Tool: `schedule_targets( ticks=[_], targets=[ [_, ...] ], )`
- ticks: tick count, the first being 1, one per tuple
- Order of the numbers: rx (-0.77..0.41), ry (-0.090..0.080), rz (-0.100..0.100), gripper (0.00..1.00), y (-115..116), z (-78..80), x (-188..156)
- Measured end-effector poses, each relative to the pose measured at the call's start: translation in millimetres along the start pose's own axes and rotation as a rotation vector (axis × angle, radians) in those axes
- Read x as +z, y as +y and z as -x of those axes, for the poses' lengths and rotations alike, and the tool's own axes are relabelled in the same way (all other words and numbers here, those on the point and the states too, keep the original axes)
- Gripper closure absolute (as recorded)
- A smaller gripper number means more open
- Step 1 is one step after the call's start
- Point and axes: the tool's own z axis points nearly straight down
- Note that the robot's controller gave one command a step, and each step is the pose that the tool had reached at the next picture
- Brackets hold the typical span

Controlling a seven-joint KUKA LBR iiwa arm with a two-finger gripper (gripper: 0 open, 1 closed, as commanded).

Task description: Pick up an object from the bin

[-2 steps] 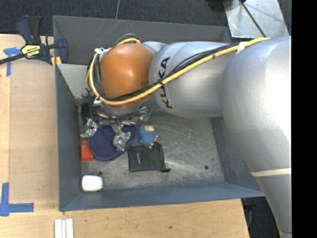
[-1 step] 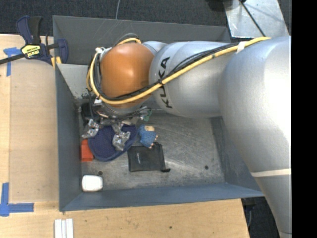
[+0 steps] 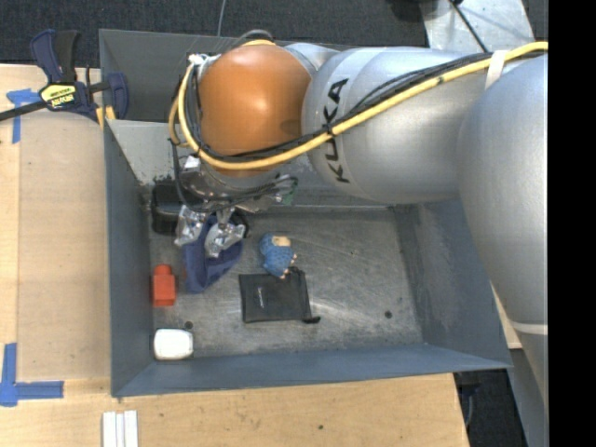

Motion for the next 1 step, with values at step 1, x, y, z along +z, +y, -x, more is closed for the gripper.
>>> schedule_targets(
  ticks=[1],
  targets=[
    [0.004, -0.001, 0.002, 1.00, -0.2, 0.0, -12.1]
  ],
)
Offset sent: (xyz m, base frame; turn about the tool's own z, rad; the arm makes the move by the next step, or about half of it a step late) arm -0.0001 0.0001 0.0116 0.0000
